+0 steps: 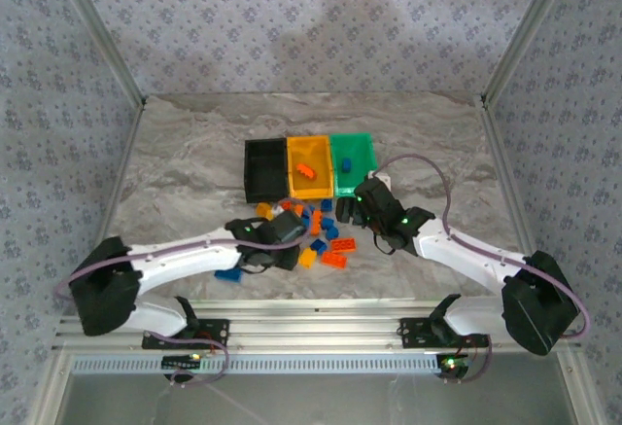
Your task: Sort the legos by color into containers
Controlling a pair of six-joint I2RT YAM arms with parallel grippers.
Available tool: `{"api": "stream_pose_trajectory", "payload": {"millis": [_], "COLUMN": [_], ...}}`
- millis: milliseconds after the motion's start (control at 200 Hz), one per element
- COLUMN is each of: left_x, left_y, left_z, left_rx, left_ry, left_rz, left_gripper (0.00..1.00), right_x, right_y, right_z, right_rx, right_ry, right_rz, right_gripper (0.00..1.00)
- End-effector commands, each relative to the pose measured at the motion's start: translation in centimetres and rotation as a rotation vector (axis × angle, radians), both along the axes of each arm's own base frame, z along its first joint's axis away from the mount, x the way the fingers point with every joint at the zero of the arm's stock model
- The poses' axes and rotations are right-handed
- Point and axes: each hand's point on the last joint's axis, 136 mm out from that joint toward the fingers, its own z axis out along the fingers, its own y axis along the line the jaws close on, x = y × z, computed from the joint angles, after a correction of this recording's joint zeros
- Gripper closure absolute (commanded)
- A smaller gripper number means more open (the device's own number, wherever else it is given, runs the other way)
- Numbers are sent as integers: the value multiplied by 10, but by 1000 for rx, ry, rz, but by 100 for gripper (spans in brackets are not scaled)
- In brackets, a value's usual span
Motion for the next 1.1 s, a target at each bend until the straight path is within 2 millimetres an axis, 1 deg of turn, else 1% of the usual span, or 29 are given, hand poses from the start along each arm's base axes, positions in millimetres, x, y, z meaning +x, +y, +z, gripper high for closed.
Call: {"api": "stream_pose_trajectory", "payload": {"millis": [0, 110, 195, 240, 295, 400, 535, 645, 700, 750, 790, 844, 939, 999, 1094], "left_x": [23, 70, 107, 125, 147, 184, 215, 230, 234, 236, 237, 238, 235, 229, 211], "left_y": [9, 16, 17, 19, 22, 33, 42, 50, 48, 45, 41, 36, 31, 28, 24], "left_z": [34, 68, 85, 88, 86, 70, 53, 39, 36, 36, 40, 47, 66, 78, 97], "left_rx": [-62, -159, -208, -199, -184, -157, -119, -84, -89, -96, -114, -138, -174, -206, -273], "left_ry": [-50, -133, -179, -201, -203, -180, -157, -138, -129, -125, -128, -134, -160, -173, -191], "left_rz": [53, 155, 215, 245, 281, 358, 414, 451, 452, 448, 442, 434, 418, 404, 378], "left_gripper": [72, 72, 72, 73, 73, 75, 76, 74, 64, 53, 44, 37, 30, 28, 24], "right_x": [1, 2, 3, 3, 3, 1, -2, -3, -5, -6, -7, -9, -11, -14, -18], "right_y": [-3, -6, -8, -9, -11, -14, -16, -19, -20, -20, -20, -20, -19, -19, -18], "right_z": [9, 8, 7, 6, 5, 3, 3, 3, 2, 1, 0, -3, -8, -13, -19], "right_rx": [19, 18, 20, 16, 13, 4, 6, 9, 11, 14, 15, 14, 15, 17, 21], "right_ry": [-10, -8, -1, 3, 9, 16, 19, 18, 21, 25, 30, 41, 59, 73, 92], "right_rz": [-19, -32, -39, -42, -47, -51, -55, -62, -61, -62, -60, -60, -54, -50, -45], "right_gripper": [5, 5, 5, 5, 5, 5, 5, 5, 5, 5, 5, 4, 4, 4, 4]}}
